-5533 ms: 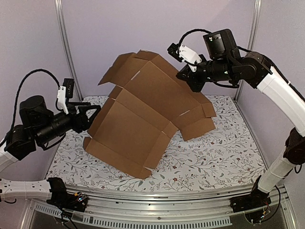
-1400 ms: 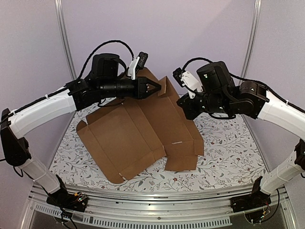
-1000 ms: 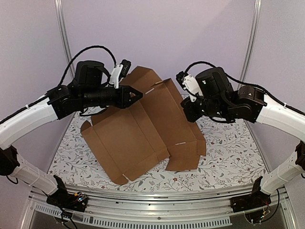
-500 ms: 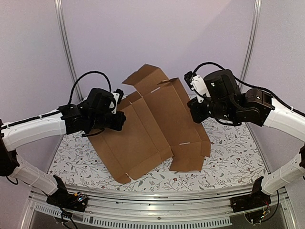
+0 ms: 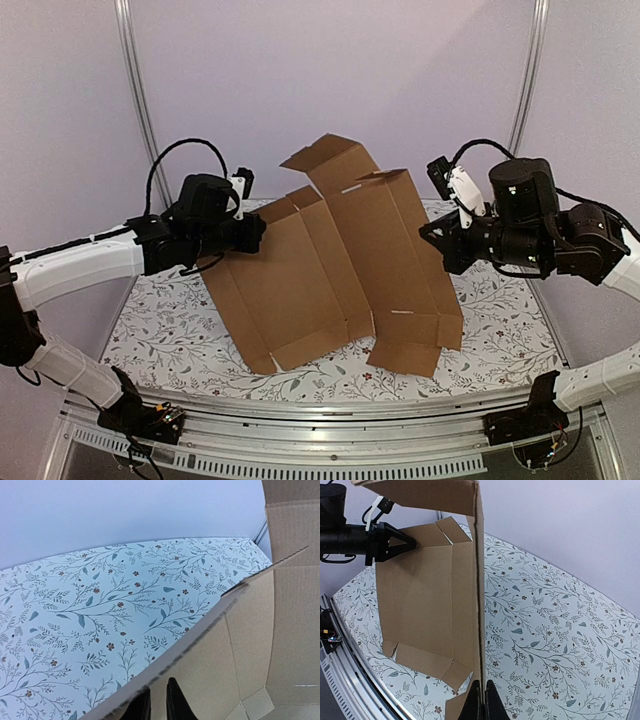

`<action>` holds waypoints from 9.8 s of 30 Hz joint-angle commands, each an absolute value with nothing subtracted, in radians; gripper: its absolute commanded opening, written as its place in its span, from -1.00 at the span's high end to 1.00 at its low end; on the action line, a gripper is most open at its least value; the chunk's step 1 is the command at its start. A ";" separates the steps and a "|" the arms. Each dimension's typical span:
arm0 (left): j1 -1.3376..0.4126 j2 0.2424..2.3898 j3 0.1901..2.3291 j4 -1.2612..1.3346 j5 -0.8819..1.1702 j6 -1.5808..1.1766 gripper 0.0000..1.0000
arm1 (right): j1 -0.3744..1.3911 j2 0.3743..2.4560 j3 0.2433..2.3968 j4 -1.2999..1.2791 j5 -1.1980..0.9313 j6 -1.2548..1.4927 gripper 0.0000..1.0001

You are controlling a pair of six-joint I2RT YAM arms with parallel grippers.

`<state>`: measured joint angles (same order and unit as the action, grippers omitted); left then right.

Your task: Fold the paper box

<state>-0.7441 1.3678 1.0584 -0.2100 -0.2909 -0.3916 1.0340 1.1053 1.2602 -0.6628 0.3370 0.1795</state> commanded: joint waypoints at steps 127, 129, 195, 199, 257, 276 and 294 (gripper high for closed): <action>-0.764 0.991 1.029 -0.417 -0.248 -0.424 0.54 | 0.946 1.442 1.730 -1.012 0.368 -0.234 1.00; -0.764 0.982 1.012 -0.424 -0.258 -0.426 0.54 | 0.946 1.467 1.736 -0.999 0.353 -0.290 1.00; -0.755 1.247 0.813 -0.105 0.414 -0.532 0.69 | 0.949 1.713 1.780 -0.957 0.177 -0.653 1.00; -0.756 1.273 0.792 -0.088 0.416 -0.533 0.70 | 0.949 1.723 1.761 -0.947 0.178 -0.633 1.00; -0.802 1.198 0.508 0.075 0.372 -0.957 0.24 | 0.853 1.748 1.819 -0.950 0.165 -0.607 1.00; -0.854 1.330 0.477 0.100 0.233 -0.982 0.18 | 0.854 1.714 1.787 -0.923 0.161 -0.595 1.00; -0.887 1.514 0.441 0.240 0.206 -1.023 0.34 | 0.854 1.700 1.791 -0.910 0.153 -0.587 1.00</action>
<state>-0.8680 1.4624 0.4664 0.1932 0.2256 -1.0077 0.8608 1.7416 1.7954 -0.9421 0.1764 -0.6170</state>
